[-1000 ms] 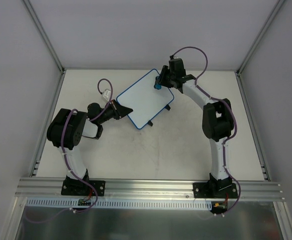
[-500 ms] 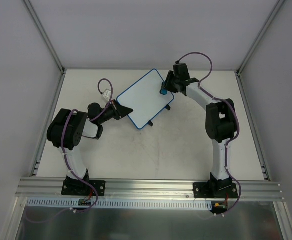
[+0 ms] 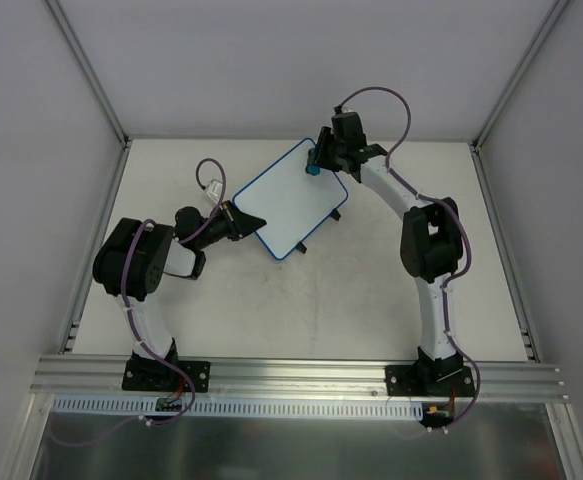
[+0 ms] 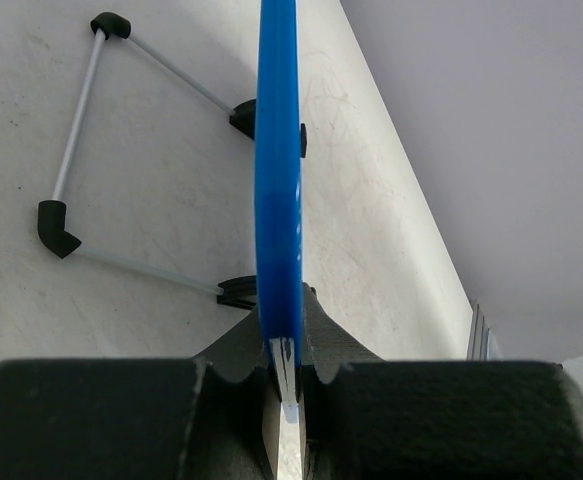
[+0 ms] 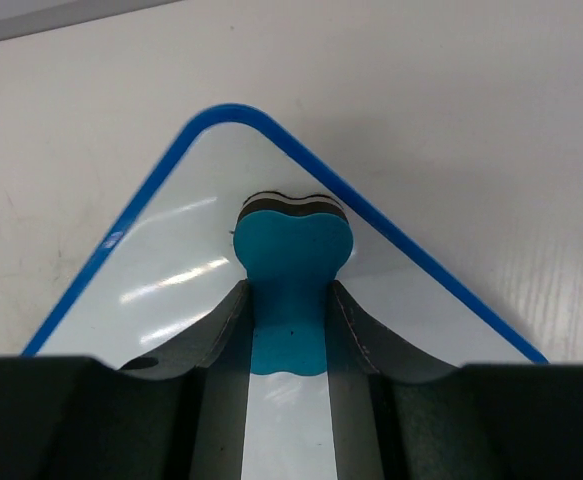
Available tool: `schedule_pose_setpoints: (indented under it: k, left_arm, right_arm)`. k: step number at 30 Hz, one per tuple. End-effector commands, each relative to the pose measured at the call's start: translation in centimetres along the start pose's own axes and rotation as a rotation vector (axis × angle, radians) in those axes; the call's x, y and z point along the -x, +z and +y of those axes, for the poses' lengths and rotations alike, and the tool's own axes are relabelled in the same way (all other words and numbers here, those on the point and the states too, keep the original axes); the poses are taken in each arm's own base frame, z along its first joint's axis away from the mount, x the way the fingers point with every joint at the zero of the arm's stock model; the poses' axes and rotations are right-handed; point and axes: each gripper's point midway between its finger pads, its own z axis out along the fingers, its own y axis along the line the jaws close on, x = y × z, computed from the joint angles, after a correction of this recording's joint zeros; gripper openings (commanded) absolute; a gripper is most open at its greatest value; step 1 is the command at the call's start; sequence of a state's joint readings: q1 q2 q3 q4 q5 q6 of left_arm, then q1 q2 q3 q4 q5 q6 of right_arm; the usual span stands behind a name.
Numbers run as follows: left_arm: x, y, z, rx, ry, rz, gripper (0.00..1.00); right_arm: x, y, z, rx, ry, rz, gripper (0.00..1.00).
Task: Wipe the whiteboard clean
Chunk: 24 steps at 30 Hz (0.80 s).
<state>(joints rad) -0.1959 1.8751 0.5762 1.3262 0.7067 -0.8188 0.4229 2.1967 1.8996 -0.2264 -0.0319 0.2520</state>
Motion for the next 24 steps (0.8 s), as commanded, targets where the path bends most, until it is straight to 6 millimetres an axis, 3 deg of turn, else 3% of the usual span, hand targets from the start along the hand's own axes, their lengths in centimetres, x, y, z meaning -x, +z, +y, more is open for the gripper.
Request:
schedule_pose_setpoints:
  k: [1,10,16,24]
  left_arm:
    - [1.4,-0.3,-7.4,-0.313,0.298,-0.056,0.00]
    - [1.3,-0.2,-7.6,-0.319,0.305,-0.053,0.00]
    - [1.3,-0.3,-7.6,-0.317,0.306,-0.053,0.00]
    - [1.3,-0.3,-7.6,-0.318,0.310,-0.055,0.00]
  right_arm:
    - [1.8,-0.1,3.1,0.066,-0.029,-0.047,0.00]
    - [1.7,0.8,3.9,0.069,-0.002,-0.005,0.00]
    - [0.7,0.3,2.4,-0.002,-0.014,0.038,0.00]
    - [-2.6,-0.5,-0.6,-0.082,-0.036,0.126,0.00]
